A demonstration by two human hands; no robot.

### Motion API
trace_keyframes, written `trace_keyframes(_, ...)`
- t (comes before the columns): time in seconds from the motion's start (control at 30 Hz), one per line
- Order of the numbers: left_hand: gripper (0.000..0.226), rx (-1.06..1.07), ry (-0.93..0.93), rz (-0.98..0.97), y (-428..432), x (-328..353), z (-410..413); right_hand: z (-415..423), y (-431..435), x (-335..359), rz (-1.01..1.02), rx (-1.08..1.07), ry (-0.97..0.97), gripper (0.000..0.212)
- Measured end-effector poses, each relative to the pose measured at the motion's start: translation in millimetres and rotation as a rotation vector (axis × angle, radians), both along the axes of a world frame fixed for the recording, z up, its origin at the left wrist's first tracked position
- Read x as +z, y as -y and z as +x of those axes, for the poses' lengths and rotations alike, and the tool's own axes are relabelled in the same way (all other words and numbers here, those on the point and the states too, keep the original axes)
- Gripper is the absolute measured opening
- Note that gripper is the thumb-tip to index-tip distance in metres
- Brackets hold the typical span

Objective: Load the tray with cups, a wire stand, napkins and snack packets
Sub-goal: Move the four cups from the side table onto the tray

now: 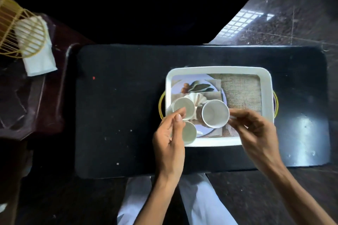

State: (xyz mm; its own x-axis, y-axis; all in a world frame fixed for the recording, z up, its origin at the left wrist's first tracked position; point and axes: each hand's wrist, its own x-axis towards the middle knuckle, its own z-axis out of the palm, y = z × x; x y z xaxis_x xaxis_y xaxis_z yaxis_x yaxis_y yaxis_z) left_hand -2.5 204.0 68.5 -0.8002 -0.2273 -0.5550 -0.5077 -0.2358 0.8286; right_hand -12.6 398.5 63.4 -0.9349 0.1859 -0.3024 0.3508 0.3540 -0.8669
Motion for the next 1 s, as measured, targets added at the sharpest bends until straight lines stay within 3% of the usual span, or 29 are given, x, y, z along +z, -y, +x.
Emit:
trace_keyframes(0.1,0.030,0.013,0.010,-0.044,-5.2,-6.6,-0.7,9.9,-28.8,-14.4,0.027,0.009,-0.005,0.030)
trace_keyframes(0.4,0.027,0.054,0.007,-0.114,-4.2,-14.2,1.2,34.8,-46.6,-66.8,-0.030,0.045,0.111,0.017)
trace_keyframes(1.0,0.029,0.035,-0.007,-0.143,-5.0,-22.8,15.1,43.9,-53.6,-86.6,-0.065,0.053,0.140,0.015)
